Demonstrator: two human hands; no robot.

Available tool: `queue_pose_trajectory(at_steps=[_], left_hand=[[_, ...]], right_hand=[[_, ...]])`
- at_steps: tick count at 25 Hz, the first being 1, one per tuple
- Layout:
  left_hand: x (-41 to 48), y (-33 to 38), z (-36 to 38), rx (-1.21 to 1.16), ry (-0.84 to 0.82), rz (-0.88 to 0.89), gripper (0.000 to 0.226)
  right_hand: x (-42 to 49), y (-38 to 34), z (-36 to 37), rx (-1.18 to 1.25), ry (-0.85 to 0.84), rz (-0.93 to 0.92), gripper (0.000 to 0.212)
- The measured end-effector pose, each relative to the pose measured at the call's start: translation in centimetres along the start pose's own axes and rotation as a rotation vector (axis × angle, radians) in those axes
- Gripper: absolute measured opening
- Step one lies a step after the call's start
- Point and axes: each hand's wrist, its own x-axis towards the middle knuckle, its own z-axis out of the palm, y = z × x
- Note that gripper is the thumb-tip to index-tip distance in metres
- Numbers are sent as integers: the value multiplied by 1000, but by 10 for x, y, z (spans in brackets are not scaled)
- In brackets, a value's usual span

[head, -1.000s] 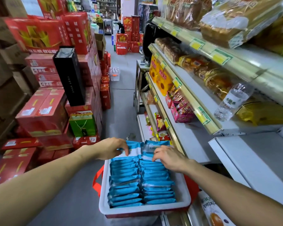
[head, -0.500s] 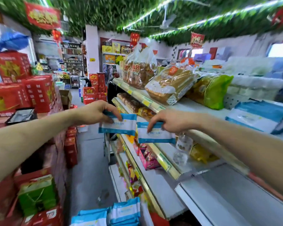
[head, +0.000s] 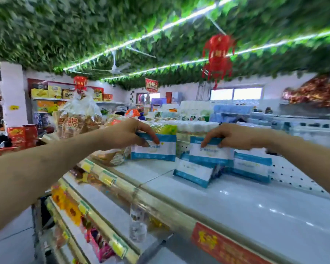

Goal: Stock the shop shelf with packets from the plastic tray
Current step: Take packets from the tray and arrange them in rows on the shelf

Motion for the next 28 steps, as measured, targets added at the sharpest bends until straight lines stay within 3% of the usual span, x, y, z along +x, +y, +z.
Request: queue_pose_trajectory(at_steps=[4,8,11,16,21,28], left_hand=[[58,23,37,-64,-30,42,32],[103,36,63,-138,-72,93,33],[130,44,79,-123,-87,141,35],[158,61,101,-167,-121,180,34],[182,72,128,-191,-167,223,33],[224,86,184,93,-264,378,31]], right_hand=[[-57,81,-3,19,80,260,62],[-75,116,34,25,28,366,55],[-67,138,50,-38,78,350,58],[-57,142,60,-260,170,228,41],[-55,138,61,-346,194,228,48],[-114,149,12,-359,323,344,49]])
